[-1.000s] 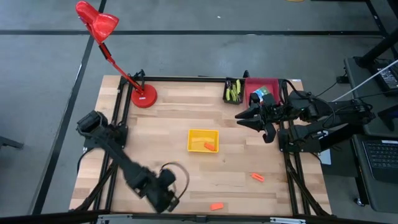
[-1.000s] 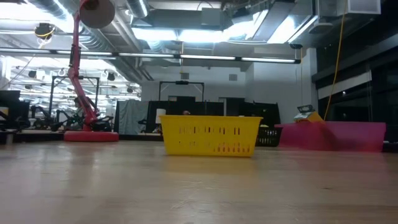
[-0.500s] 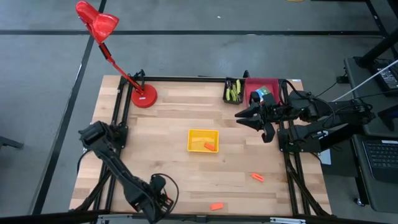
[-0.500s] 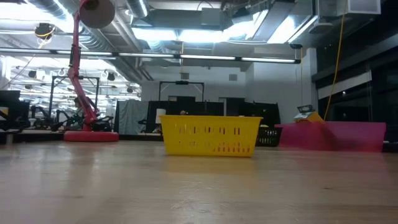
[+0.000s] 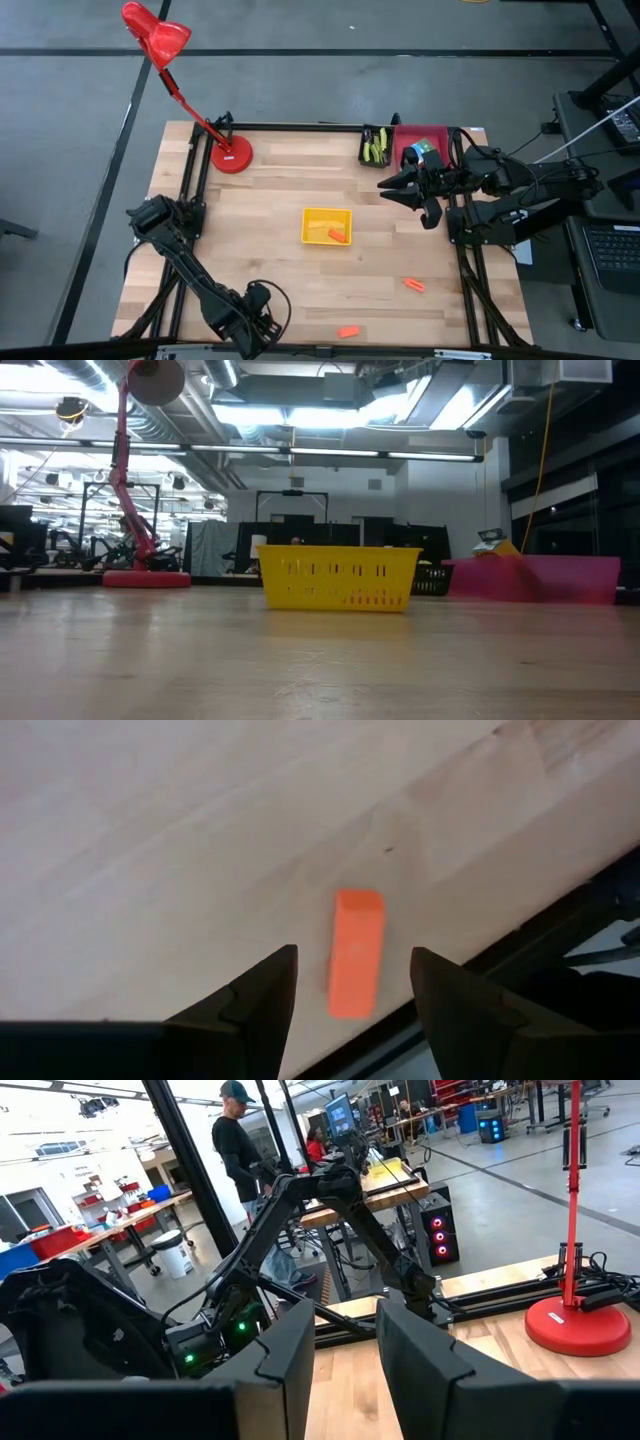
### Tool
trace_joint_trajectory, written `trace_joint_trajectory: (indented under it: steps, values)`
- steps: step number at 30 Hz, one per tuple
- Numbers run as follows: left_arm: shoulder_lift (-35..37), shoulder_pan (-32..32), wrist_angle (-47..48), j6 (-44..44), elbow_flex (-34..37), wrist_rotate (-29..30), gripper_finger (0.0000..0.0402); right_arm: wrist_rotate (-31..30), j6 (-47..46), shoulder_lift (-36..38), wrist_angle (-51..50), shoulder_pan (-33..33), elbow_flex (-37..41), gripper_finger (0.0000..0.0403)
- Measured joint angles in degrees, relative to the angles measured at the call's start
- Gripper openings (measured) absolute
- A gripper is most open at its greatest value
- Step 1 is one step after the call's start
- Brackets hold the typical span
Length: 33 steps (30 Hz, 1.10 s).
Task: Pick & Place School Supplies
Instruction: Put the orange eraser into the yellow bin
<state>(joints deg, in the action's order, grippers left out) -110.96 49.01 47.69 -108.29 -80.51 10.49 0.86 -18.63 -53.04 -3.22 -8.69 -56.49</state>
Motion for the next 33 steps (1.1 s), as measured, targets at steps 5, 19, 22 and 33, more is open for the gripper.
trace_joint_trajectory:
  steps: [5, 19, 22, 33]
  values:
    - [-0.5, 0.0, -1.6, 0.0, 0.0, -0.6, 0.0194, 0.0, 0.0, 0.0, 0.0, 0.0, 0.0, 0.0113]
    - [-4.5, 0.8, -4.6, -3.6, 0.0, -3.2, 0.0194, 0.0, 0.3, 0.0, -0.3, 0.0, 0.0, 0.0113]
    - [-4.5, 0.7, -4.3, -3.5, 0.0, -3.2, 0.0194, 0.0, 0.7, 0.0, -0.3, 0.0, 0.0, 0.0113]
    - [-6.6, 0.6, -6.5, -3.6, -0.1, -5.4, 0.0194, 0.2, 1.1, 0.0, -0.3, 0.0, 0.0, 0.0113]
